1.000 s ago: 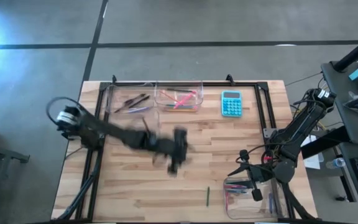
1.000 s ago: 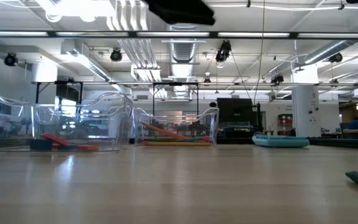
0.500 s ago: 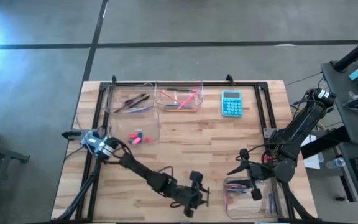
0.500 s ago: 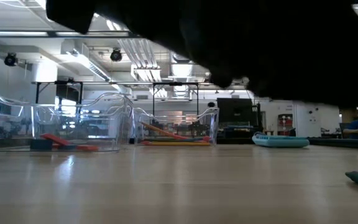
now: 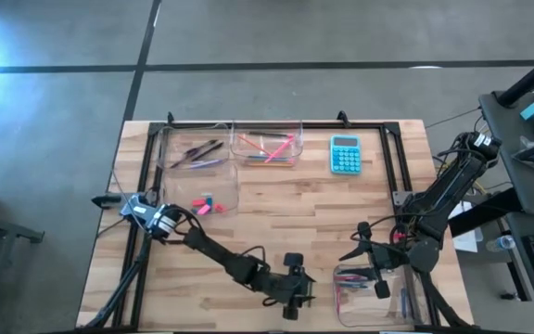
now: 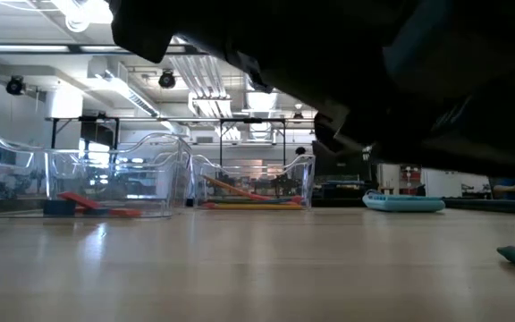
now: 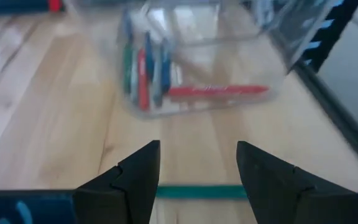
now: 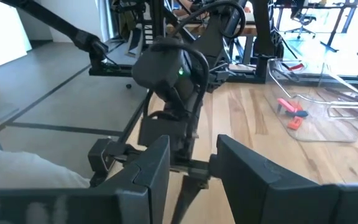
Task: Sort crayons/erasers/pens/pencils in bins
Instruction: Put the dark green crayon into the bottom left transparent bin
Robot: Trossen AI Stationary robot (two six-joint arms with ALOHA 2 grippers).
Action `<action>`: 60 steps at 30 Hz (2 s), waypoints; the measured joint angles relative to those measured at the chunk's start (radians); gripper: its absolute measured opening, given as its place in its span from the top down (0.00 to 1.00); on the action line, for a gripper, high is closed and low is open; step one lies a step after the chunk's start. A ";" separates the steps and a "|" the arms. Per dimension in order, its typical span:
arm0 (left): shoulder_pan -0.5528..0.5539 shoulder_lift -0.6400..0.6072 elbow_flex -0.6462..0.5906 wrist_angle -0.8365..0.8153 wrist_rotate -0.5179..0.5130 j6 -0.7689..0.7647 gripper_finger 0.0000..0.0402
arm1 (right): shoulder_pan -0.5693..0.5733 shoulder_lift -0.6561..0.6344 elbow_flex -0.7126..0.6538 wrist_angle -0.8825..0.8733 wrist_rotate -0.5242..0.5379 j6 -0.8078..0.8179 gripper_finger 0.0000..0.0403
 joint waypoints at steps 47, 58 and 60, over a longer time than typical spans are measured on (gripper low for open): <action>0.002 -0.049 0.198 -0.782 -0.039 -0.086 0.51 | -0.003 0.000 0.001 -0.004 0.000 0.001 0.69; -0.062 -0.147 0.169 -0.910 -0.127 -0.438 0.51 | -0.002 0.000 0.001 -0.002 0.000 0.009 0.69; -0.074 -0.145 0.161 -0.920 -0.126 -0.508 0.51 | -0.002 0.000 0.001 -0.001 0.000 0.021 0.69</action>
